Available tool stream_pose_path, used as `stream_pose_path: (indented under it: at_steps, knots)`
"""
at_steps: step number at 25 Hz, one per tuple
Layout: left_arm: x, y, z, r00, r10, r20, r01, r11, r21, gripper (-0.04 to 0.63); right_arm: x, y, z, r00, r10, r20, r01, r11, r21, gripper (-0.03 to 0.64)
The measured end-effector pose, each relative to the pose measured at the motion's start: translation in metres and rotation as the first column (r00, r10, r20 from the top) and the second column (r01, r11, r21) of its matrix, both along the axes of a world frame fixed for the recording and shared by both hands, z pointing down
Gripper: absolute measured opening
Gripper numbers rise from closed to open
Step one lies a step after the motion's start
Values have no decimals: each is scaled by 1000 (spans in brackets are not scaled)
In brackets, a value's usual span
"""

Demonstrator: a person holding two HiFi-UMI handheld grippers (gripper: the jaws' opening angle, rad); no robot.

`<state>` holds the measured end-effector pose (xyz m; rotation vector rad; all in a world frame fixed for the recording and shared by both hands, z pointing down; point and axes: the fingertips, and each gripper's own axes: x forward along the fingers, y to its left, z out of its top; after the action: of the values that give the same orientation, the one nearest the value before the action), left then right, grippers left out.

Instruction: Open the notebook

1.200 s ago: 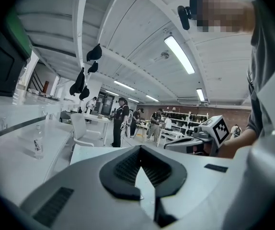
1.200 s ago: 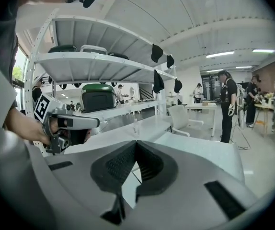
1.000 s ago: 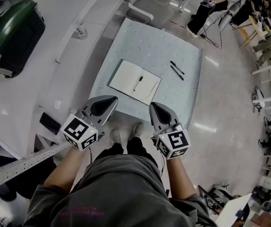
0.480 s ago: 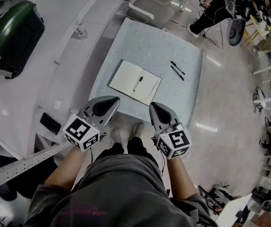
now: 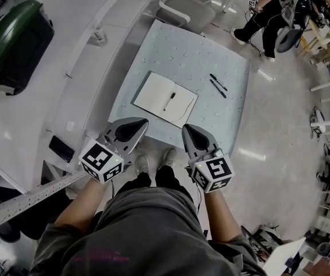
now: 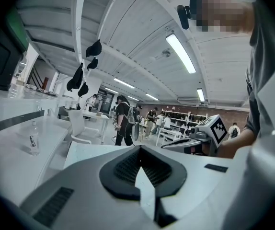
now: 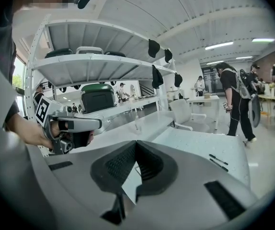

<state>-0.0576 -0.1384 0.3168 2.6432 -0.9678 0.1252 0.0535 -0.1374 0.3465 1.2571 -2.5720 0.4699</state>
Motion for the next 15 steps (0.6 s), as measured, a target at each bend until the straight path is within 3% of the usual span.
stream_pose_path:
  at_steps: [15]
  knots:
    - [10, -10, 9, 1000, -10, 3, 10, 1000, -23, 2, 11, -12, 12, 1000, -7, -3, 6, 999, -33, 5]
